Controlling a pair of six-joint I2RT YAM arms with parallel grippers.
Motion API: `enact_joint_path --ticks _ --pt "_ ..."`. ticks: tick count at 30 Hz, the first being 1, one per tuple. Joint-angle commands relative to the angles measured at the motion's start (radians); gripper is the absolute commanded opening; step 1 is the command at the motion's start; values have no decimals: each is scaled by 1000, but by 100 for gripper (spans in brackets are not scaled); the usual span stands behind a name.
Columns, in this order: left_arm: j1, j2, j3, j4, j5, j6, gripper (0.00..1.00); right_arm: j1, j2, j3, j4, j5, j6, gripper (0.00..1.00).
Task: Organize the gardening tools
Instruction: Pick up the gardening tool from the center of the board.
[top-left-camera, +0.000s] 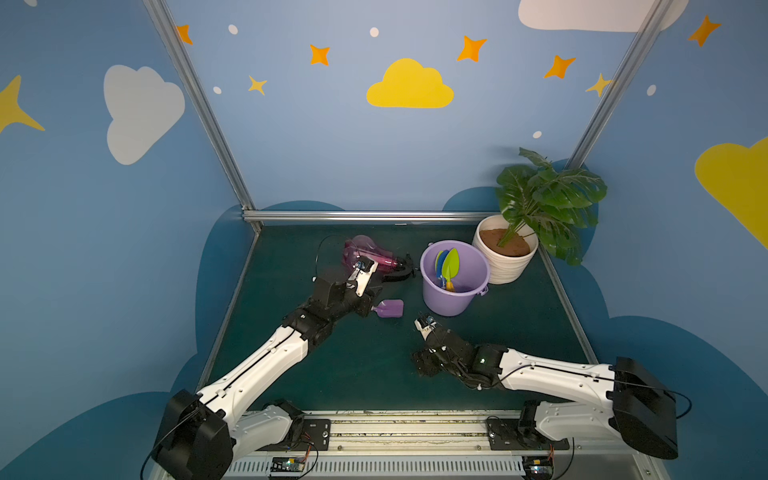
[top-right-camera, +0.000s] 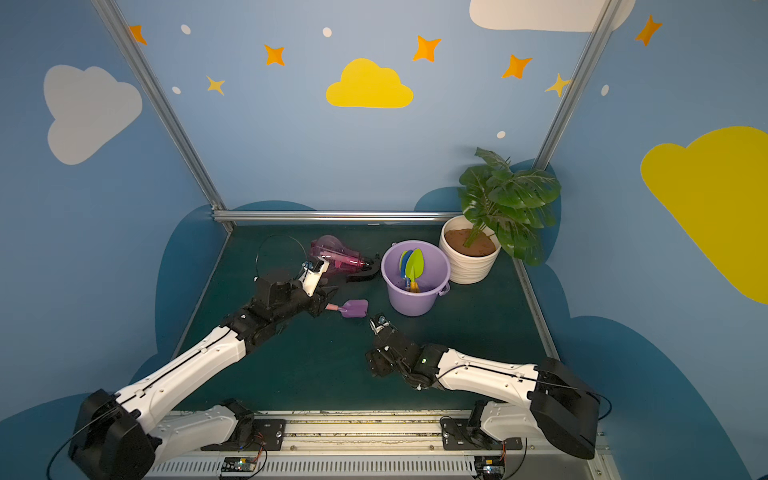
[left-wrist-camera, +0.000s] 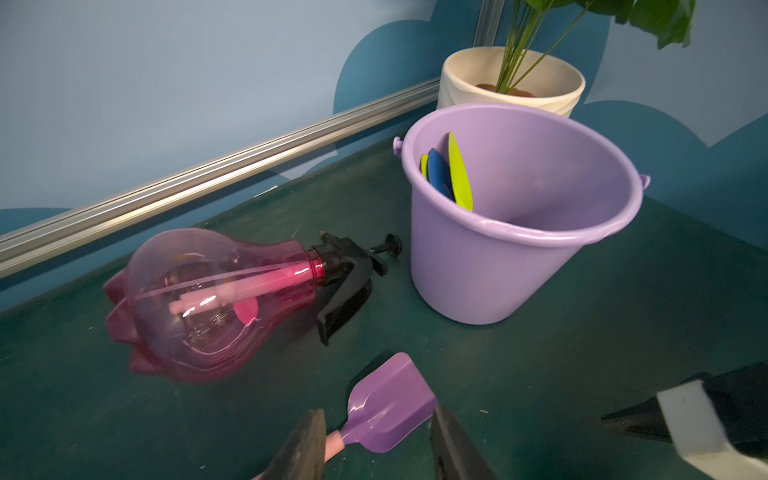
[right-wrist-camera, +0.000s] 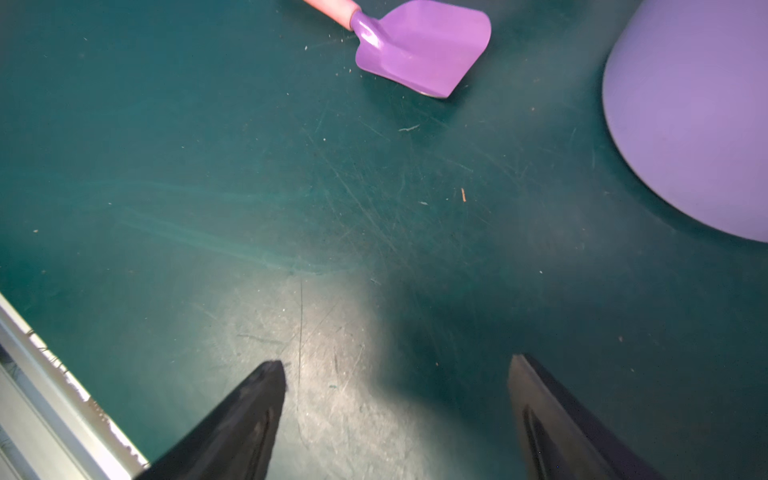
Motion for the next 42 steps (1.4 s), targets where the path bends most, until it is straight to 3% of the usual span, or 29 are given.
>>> enact_joint_path --ticks 1,10,24,32,42 --pt "16 -17 -27 2 -41 20 45 -14 41 74 -12 -51 -45 84" --pt "65 -83 -80 15 -21 -97 41 -85 206 261 -80 -174 -301 76" --pt "70 -343 -160 -91 -172 -284 43 -154 649 760 -285 -331 -789 71" --pt "70 -409 -179 -129 -221 -300 44 -179 812 938 -321 -385 -855 69" --pt "69 -425 -200 -135 -241 -308 44 -189 955 1091 -337 -352 -848 67"
